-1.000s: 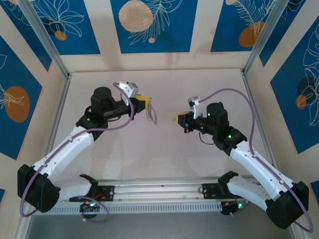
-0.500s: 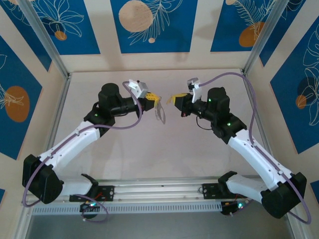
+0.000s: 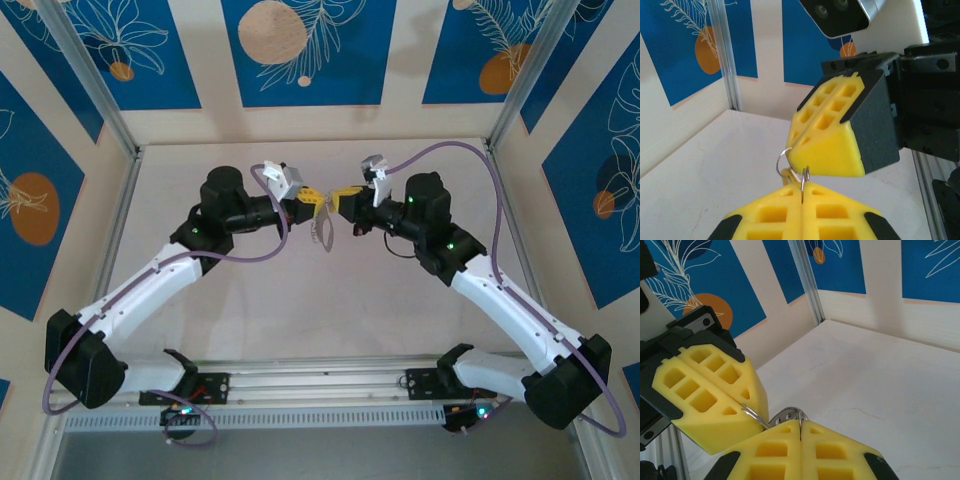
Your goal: Put the keys on the keyring
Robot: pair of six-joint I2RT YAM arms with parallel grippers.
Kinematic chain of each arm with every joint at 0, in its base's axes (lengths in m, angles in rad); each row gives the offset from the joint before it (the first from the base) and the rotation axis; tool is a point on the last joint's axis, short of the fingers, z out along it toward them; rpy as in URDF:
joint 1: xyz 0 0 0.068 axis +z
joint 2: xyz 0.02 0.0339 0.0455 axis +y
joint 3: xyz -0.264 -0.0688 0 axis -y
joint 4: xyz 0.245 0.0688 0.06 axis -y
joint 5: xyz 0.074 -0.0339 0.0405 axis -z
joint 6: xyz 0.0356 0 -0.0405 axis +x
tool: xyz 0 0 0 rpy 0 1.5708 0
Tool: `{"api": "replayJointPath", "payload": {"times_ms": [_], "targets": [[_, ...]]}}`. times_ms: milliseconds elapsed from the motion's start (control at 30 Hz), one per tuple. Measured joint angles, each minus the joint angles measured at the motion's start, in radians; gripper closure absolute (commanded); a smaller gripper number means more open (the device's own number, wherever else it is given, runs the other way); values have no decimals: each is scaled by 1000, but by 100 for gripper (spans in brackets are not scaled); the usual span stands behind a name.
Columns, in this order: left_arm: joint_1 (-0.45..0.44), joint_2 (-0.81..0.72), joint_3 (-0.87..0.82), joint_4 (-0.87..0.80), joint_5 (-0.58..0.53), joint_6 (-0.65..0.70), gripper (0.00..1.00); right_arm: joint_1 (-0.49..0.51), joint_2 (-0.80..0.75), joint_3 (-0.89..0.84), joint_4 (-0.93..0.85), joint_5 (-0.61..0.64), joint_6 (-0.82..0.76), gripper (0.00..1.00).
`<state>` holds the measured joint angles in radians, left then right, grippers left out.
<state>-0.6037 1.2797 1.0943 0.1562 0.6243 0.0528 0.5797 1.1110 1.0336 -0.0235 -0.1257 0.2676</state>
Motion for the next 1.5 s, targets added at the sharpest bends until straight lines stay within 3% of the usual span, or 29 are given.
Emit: {"api": "replayJointPath", "payload": {"times_ms": [667,1500], "targets": [[-3,0,8,-16,-35,19,100,23,-48,7,-45,77,-43,100],[-10,1,10,-32,-49,29,100,81,-30,27,-48,58,-71,100]]}}
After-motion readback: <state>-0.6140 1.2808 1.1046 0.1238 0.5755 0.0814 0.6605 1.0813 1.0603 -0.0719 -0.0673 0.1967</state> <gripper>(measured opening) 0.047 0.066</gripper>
